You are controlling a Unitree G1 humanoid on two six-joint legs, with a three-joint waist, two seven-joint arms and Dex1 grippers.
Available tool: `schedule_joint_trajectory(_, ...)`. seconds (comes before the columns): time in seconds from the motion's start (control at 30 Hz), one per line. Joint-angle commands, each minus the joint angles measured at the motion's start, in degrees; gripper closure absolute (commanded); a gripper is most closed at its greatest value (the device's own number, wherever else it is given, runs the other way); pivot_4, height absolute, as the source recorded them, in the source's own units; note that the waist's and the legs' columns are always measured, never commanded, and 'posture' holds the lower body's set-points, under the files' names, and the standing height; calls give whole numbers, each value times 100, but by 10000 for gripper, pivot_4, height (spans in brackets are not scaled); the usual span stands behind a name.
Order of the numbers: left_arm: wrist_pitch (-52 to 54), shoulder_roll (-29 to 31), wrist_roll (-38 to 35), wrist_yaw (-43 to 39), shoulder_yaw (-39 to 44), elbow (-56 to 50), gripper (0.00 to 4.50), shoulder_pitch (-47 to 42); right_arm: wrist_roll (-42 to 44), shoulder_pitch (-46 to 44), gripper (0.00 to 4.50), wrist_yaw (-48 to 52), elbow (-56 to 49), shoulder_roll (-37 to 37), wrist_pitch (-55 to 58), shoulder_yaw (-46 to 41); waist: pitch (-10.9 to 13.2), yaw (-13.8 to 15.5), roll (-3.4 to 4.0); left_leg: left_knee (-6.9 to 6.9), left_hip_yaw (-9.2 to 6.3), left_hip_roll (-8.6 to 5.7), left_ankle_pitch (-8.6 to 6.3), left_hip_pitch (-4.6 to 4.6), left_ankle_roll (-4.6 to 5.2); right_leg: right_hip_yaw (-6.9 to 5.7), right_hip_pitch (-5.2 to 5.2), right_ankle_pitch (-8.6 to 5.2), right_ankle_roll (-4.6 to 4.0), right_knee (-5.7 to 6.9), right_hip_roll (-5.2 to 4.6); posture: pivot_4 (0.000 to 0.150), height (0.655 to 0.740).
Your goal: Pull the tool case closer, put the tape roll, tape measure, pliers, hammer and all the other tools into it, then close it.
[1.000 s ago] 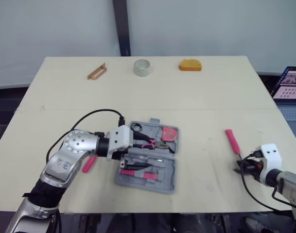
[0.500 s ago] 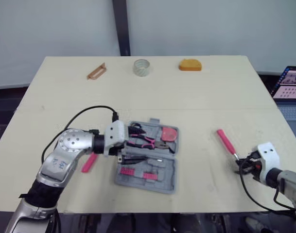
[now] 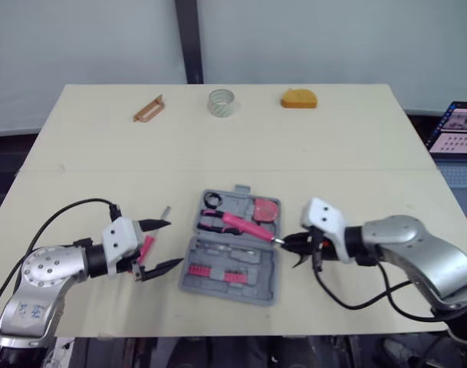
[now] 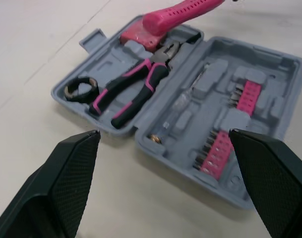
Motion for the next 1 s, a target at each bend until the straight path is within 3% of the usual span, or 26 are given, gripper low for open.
schedule_joint_trajectory(0.03,-297,52,-71,-45,284,-167,0,264,-99,-432,44737,-15,-358,155,394,505,0,-2,0,7,0,0,0,-6,0,1,-6,1,-1,6,0,1500,7400)
schedule_joint_trajectory(0.5,-419,72,-72,-12,381,-115,0,509,-511,-2096,44737,-459,-197,767,2191,2124,0,-28,0,20,7,5,-4,-13,-4,18,-34,4,-7,41,4,1500,7400)
schedule_joint_trajectory(1.0,-370,103,-39,-82,205,4,0,266,-558,-2513,44737,-874,50,1198,2552,2573,0,-43,0,19,10,6,-4,-13,-4,22,-39,4,-7,44,5,1500,7400)
